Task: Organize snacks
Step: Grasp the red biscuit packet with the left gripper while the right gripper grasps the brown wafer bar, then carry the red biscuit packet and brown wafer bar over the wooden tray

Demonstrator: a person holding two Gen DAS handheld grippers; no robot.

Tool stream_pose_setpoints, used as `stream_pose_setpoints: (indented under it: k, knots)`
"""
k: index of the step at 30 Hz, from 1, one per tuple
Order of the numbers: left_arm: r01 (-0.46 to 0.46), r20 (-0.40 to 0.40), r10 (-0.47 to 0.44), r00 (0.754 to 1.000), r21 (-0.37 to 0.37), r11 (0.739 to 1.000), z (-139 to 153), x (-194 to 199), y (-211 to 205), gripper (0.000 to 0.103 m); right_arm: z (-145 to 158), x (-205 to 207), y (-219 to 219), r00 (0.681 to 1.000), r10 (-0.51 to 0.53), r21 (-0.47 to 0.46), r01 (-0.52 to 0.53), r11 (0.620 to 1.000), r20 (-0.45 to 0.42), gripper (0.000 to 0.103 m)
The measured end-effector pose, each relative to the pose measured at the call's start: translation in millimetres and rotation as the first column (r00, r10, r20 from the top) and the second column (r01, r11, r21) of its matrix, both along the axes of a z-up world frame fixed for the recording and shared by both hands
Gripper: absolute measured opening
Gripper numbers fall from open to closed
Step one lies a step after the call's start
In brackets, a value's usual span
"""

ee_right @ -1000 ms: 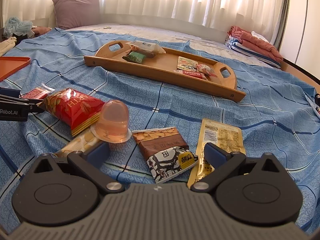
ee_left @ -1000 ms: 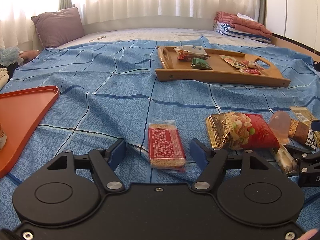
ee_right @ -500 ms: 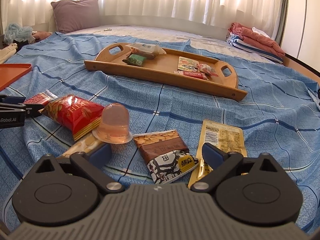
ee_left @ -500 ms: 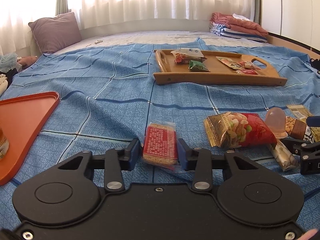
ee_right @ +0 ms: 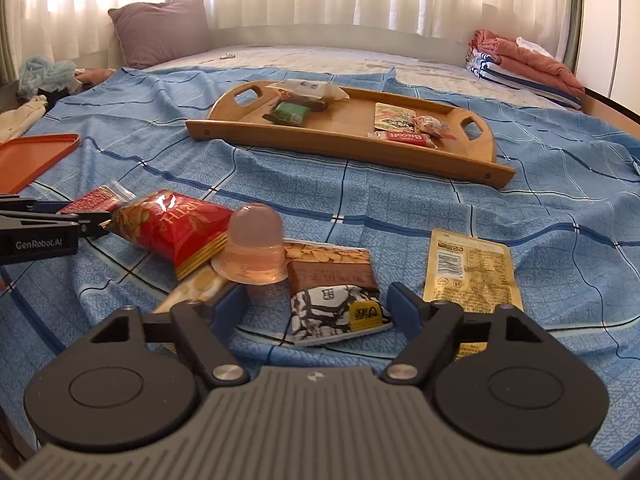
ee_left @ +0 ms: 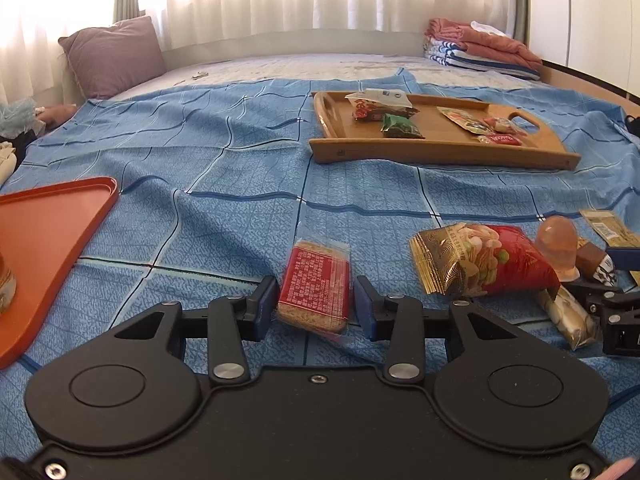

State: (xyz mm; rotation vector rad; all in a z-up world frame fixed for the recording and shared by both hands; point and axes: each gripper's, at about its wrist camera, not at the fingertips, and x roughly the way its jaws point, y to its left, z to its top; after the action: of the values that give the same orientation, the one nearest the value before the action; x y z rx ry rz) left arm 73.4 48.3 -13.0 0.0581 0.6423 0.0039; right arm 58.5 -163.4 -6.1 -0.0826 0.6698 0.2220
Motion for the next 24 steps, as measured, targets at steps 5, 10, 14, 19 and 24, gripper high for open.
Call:
stream_pose_setpoints:
  k: [5, 10, 14, 19, 24]
  knots:
    - [0.005, 0.001, -0.005, 1.000, -0.002, 1.000, 3.6, -2.8, 1.1, 0.031, 3.6, -3.2, 1.7, 1.000, 0.004, 0.010, -0.004, 1.000, 0.003, 0.061]
    - [0.016, 0.015, -0.016, 1.000, 0.004, 1.000, 6.6, -9.7, -1.0, 0.031, 7.0, -2.0, -1.8, 1.000, -0.007, 0.040, 0.008, 0.999, -0.011, 0.055]
    - [0.027, 0.025, -0.027, 0.999, -0.004, 1.000, 11.6, -15.1, -1.8, 0.031, 10.6, -1.7, -5.6, 1.000, -0.028, 0.061, 0.029, 0.998, -0.013, 0.054]
    - [0.041, 0.036, -0.041, 0.999, 0.000, 0.999, 22.1, -16.3, -3.1, 0.031, 19.1, -5.3, -8.2, 0.999, -0.046, 0.045, 0.046, 0.998, -0.004, 0.053]
    - [0.053, 0.047, -0.052, 0.998, -0.029, 0.998, 31.0, -17.1, -4.1, 0.031, 23.1, -7.9, -9.8, 0.998, -0.063, 0.034, 0.063, 0.997, -0.010, 0.052]
